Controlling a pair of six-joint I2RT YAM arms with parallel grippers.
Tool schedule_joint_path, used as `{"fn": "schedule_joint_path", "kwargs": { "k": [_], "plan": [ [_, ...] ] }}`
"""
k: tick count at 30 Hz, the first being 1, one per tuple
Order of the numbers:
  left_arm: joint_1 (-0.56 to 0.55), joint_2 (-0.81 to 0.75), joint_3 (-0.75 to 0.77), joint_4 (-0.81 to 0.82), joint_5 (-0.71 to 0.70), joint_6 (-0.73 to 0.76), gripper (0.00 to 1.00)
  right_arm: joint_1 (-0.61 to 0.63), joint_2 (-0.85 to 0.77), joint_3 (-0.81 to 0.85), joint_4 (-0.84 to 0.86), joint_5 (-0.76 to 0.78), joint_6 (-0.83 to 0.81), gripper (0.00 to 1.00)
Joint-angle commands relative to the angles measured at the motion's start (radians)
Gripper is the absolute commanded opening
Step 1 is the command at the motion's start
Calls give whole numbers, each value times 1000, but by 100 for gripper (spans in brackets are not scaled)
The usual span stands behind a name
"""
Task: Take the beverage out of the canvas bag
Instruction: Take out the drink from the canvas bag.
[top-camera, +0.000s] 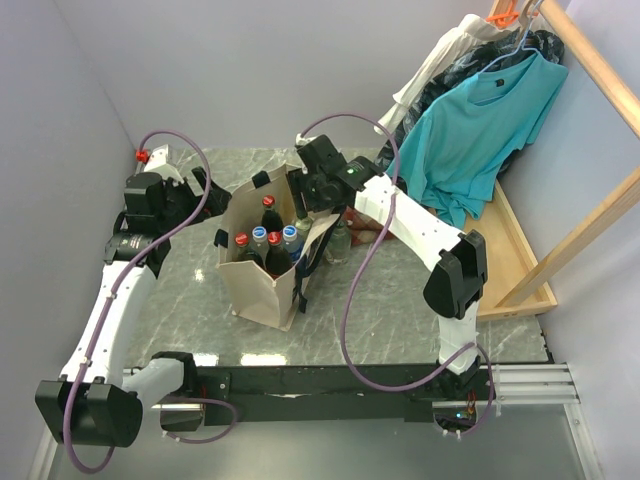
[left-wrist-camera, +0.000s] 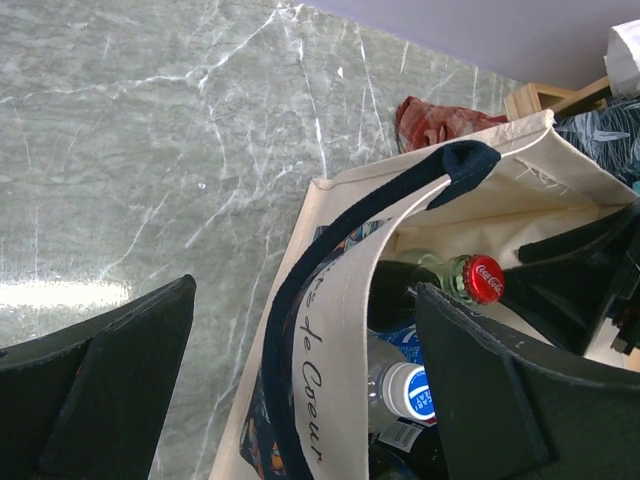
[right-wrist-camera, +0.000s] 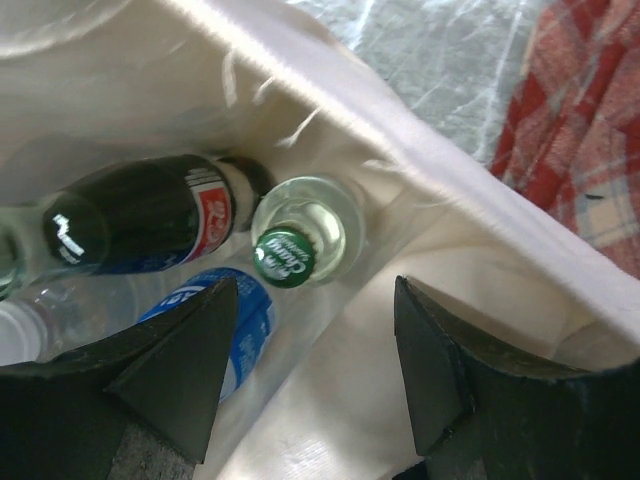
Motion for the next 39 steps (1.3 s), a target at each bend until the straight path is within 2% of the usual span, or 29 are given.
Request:
{"fn": "schedule_joint_path", "kwargs": {
  "k": [1,13,29,39],
  "plan": [
    [-4,2,17,24,-6,12,96,22,-35,31,-28,-53,-12,70],
    [-4,4,8,27,-13,20,96,42,38,111,-99,-40,-32,70],
    [-4,13,8,29,-7,15,96,43,73,115,-113,-50,-35,60],
    [-4,15,2,32,-3,11,96,42,88,104,-111,-67,-41,60]
  ]
}}
